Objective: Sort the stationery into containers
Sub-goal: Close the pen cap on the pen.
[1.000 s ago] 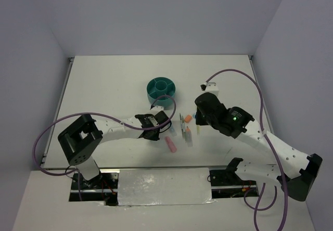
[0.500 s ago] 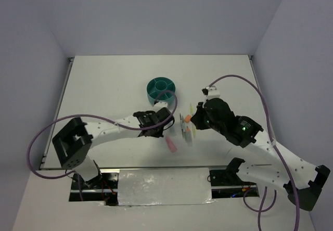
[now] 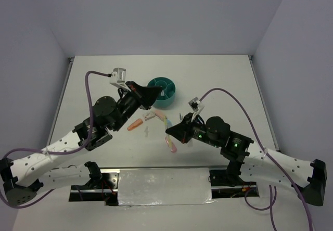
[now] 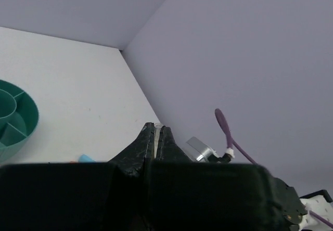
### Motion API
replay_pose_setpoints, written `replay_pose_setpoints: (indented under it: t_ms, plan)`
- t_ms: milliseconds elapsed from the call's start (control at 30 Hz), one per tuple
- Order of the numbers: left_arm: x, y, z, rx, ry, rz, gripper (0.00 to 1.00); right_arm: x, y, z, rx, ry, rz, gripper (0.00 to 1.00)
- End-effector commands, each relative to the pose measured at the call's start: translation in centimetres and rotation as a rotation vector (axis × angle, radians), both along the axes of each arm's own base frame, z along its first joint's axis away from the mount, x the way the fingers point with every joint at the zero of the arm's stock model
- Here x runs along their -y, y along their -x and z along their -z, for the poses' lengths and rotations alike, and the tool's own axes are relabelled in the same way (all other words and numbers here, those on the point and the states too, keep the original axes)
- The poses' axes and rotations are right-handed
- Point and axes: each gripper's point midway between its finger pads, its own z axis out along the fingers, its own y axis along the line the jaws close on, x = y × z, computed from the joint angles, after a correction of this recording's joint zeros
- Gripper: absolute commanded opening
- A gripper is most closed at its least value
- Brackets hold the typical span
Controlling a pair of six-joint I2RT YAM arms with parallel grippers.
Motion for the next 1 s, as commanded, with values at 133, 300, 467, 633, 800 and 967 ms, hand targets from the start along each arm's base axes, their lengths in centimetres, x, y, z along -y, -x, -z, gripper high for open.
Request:
replay_pose_setpoints:
  t_ms: [133, 300, 467, 633, 800, 967]
  plan:
    - [1.2, 0.2, 0.0, 0.05, -0.001, 0.06, 0.0, -0.9, -0.7, -7.1, 0.143, -0.136, 0.049, 0.0]
    - [1.2, 0.3, 0.4, 0.049, 0.004, 0.067, 0.0, -0.6, -1.0, -8.0, 0.166, -0.131, 0.071, 0.0]
    - [1.4, 0.3, 0.8, 0.04, -0.007, 0.076, 0.0, -0.3, -1.5, -8.1, 0.174, -0.119, 0.102, 0.0]
    - [1.4, 0.4, 1.3, 0.034, -0.002, 0.082, 0.0, 0.0, -1.7, -8.4, 0.183, -0.105, 0.114, 0.0]
    - [1.6, 0.3, 1.5, 0.03, -0.013, 0.084, 0.0, 0.1, -1.8, -8.7, 0.19, -0.104, 0.12, 0.0]
    - [1.9, 0.4, 1.7, 0.027, -0.013, 0.098, 0.0, 0.2, -2.1, -8.7, 0.184, -0.098, 0.138, 0.0]
